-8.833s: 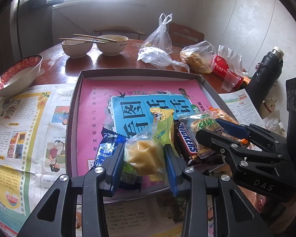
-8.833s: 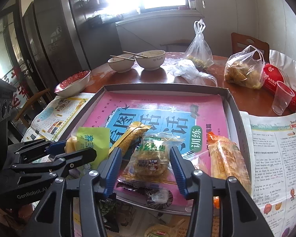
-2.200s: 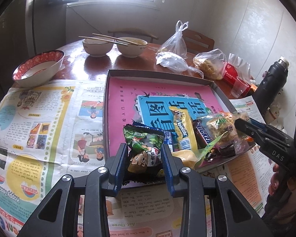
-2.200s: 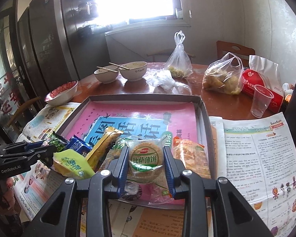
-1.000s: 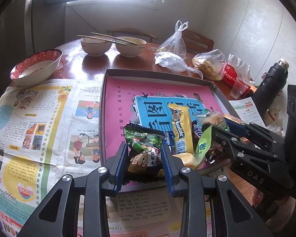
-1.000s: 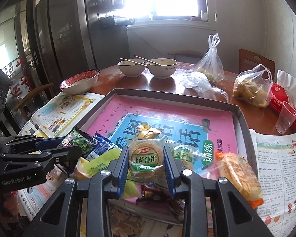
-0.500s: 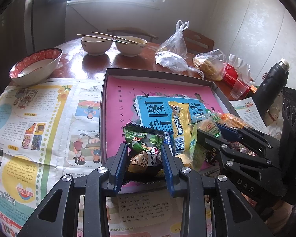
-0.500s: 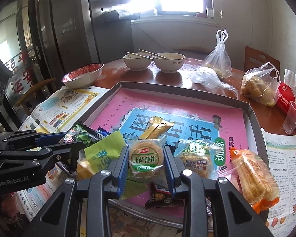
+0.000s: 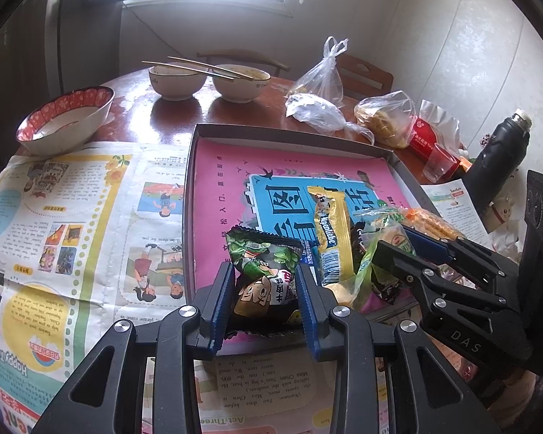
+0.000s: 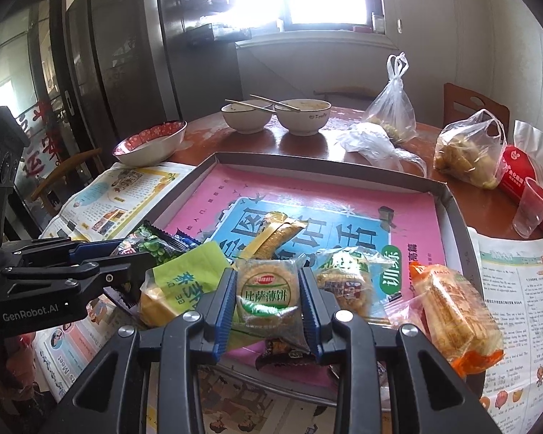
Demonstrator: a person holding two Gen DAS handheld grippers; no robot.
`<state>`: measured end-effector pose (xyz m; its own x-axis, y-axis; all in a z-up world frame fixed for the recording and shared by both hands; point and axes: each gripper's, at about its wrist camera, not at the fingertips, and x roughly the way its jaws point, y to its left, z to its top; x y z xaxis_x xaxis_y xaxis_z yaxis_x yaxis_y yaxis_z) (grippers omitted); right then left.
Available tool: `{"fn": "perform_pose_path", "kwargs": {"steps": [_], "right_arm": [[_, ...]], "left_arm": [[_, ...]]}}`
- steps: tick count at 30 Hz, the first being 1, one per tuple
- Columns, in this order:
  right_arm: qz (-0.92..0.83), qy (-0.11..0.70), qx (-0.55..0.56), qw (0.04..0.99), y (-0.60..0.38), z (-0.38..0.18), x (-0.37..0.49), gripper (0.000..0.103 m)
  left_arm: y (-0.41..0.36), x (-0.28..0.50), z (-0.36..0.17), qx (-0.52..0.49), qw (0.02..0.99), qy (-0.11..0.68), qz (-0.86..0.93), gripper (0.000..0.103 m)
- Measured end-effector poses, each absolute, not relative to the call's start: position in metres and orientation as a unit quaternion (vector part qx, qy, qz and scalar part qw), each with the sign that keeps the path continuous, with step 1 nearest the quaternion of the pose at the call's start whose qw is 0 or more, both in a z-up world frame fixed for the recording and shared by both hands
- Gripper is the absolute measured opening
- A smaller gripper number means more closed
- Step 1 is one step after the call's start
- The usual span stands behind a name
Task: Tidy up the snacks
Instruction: 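Lower the pea bag into the tray and open the left gripper while the right releases the pastry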
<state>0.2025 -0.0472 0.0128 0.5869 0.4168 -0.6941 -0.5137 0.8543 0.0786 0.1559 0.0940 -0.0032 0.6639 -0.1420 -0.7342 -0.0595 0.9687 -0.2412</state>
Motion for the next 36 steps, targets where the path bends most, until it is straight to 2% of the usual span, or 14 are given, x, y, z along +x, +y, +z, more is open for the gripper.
{"fn": "perform_pose_path", "kwargs": {"steps": [19, 25, 36], "right_arm": [[0.239, 0.363, -0.083, 0.897, -0.067, 0.018, 0.179, 0.035], [0.233, 0.375, -0.083, 0.893, -0.068, 0.008, 0.182, 0.039], [0.227, 0.383, -0.075, 0.892, -0.066, 0.002, 0.186, 0.039]], "left_arm": [[0.094, 0.155, -0.002, -0.120, 0.905, 0.408, -0.022, 0.036], [0.093, 0.154, -0.001, -0.121, 0.905, 0.407, -0.023, 0.036], [0.092, 0.152, 0.004, -0.123, 0.907, 0.401, -0.027, 0.047]]}}
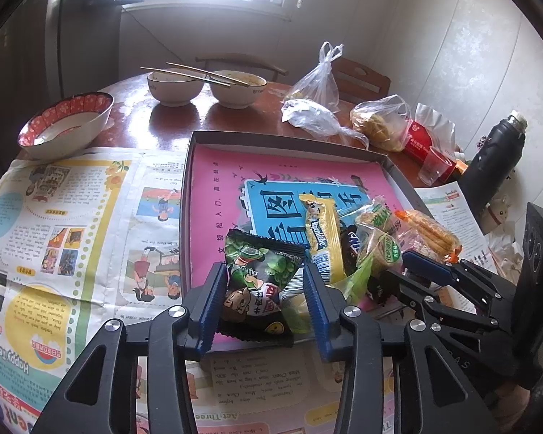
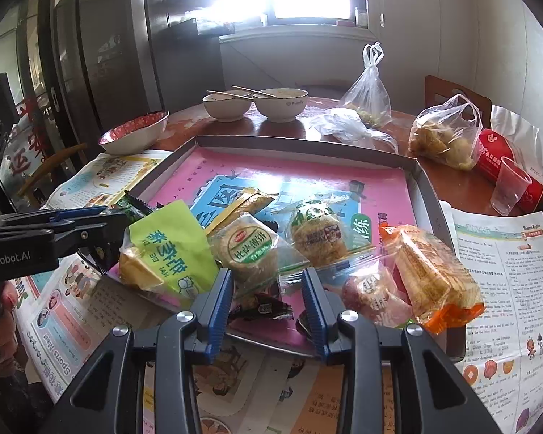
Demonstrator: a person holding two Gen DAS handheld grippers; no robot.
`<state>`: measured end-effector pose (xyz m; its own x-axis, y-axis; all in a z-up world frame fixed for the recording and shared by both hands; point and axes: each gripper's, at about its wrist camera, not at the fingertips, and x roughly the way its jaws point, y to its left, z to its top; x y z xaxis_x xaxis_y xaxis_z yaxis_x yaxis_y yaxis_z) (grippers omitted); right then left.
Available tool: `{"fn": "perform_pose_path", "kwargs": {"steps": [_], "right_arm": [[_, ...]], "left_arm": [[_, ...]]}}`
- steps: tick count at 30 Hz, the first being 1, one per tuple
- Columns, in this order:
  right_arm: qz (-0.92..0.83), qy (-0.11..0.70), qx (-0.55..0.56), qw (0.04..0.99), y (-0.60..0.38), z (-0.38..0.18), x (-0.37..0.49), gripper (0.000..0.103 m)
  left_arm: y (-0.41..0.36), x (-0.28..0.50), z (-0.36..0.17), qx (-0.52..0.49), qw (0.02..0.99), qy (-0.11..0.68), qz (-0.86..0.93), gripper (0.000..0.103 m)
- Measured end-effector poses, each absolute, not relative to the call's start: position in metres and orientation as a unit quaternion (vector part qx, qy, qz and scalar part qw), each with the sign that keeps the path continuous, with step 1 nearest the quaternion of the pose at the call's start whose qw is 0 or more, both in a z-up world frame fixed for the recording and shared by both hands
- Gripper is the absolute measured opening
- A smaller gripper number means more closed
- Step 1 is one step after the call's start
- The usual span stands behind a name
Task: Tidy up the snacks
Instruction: 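Lower the pea bag into the tray and open the left gripper while the right releases the pastry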
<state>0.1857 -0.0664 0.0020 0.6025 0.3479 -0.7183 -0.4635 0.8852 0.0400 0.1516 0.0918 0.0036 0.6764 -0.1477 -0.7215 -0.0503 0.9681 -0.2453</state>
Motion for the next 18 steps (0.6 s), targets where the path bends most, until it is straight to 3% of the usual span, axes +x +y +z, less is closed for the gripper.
{"fn": "perform_pose_path", "kwargs": {"steps": [18], "right_arm": [[0.226, 0.381, -0.067, 0.894, -0.066, 0.005, 0.185, 0.043]], "left_arm": [[0.086, 0.145, 0.015, -0.109, 0.918, 0.381, -0.018, 0.065]]}}
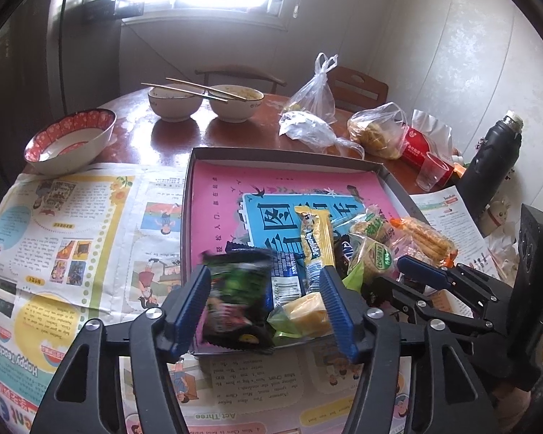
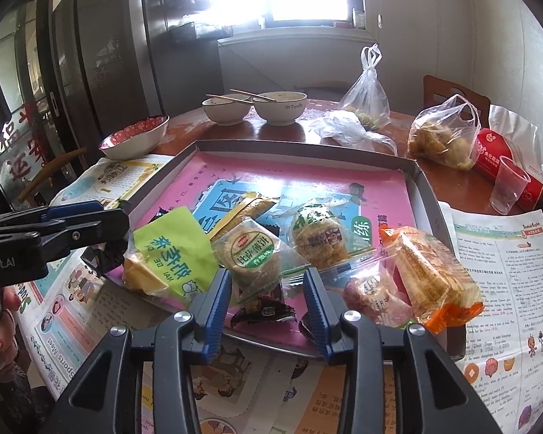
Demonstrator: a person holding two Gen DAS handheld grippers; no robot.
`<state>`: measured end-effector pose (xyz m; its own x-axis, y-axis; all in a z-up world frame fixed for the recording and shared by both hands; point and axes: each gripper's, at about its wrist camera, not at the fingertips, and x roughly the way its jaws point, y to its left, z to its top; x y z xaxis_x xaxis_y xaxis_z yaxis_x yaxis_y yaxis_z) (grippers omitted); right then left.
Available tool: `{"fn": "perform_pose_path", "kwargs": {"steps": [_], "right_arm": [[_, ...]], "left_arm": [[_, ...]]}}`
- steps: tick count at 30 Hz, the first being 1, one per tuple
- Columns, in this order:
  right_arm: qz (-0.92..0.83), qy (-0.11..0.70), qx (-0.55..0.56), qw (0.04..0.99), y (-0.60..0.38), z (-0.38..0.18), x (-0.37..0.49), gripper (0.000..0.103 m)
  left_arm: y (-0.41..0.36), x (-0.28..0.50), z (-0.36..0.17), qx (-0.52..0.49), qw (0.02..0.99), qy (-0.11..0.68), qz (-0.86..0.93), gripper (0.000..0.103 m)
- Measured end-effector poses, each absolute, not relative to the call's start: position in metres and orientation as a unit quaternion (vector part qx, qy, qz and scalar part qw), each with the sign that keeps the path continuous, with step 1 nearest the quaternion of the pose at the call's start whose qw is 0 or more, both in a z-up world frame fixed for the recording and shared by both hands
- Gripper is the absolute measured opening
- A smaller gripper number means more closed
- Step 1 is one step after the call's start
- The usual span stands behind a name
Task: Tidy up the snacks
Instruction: 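Lower the pea bag into the tray and open the left gripper while the right releases the pastry, then withdraw both open grippers away from the filled tray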
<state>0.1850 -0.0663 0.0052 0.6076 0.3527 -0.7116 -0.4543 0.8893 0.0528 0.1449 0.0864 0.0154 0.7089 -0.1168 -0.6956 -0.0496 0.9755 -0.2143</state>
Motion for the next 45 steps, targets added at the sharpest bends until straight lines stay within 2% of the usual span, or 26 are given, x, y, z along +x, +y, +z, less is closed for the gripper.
{"fn": "perform_pose_path", "kwargs": {"steps": [10, 19, 21, 41, 45], "right_arm": [[0.223, 0.372, -0.059, 0.899, -0.070, 0.012, 0.183, 0.049], [0.218, 0.356, -0.053, 0.907, -0.073, 0.023, 0.178, 0.059], [0.216, 0.354, -0.052, 0.908, -0.074, 0.024, 0.178, 0.061], [0.196, 0.304, -0.032, 0.932, -0.094, 0.060, 0.154, 0.080], [0.198, 0.294, -0.030, 0.935, -0.097, 0.068, 0.145, 0.089]], "left_arm": [[0.085, 0.142, 0.020, -0.105, 0.921, 0.374, -0.013, 0.070], [0.080, 0.138, 0.028, -0.098, 0.926, 0.364, -0.008, 0.073], [0.079, 0.137, 0.030, -0.095, 0.927, 0.363, -0.005, 0.077], [0.057, 0.111, 0.056, -0.067, 0.943, 0.327, 0.007, 0.081], [0.052, 0.103, 0.059, -0.068, 0.944, 0.324, 0.006, 0.081]]}}
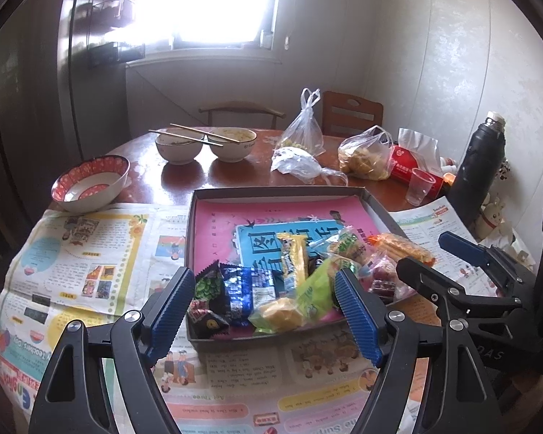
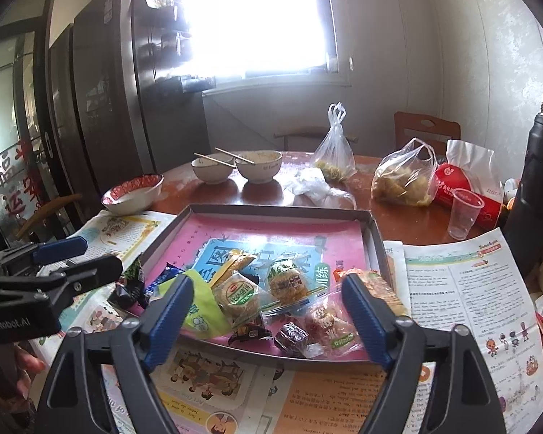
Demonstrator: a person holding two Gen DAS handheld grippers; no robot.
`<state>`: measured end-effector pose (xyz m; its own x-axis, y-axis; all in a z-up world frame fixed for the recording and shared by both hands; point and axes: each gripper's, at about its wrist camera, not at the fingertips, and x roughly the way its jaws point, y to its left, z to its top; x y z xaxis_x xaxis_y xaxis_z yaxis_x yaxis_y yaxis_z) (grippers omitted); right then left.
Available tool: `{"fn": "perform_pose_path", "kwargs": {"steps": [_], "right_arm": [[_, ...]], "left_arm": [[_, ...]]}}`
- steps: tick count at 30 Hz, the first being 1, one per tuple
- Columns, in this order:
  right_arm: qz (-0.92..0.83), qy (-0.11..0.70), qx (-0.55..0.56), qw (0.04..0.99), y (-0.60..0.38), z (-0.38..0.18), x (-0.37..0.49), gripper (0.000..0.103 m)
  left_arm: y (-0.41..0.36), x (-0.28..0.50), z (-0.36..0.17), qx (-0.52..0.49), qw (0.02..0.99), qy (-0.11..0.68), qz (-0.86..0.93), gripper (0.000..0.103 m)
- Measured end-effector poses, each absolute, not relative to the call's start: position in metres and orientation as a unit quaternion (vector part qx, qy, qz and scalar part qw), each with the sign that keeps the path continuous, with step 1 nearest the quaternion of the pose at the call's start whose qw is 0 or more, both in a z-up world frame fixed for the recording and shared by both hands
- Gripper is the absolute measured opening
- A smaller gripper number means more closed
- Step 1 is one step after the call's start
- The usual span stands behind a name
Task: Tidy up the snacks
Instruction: 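Withdraw both open grippers away from the filled tray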
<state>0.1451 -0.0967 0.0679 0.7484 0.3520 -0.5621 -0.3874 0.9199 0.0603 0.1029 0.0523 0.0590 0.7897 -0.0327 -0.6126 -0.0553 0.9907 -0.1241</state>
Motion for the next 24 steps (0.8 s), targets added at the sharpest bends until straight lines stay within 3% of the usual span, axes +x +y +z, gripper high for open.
{"fn": "perform_pose_path", "kwargs": {"steps": [10, 24], "right_arm": [[0.196, 0.301, -0.016, 0.933, -0.110, 0.076, 0.120, 0.091], [0.164, 0.347, -0.004, 0.924, -0.136, 0.036, 0.083, 0.092]], "left_arm": [[0.042, 0.077, 0.050, -0.078, 0.938, 0.338, 0.020, 0.081], [0.020, 0.044, 0.010, -0.073, 0.921, 0.383, 0.021, 0.081]]}}
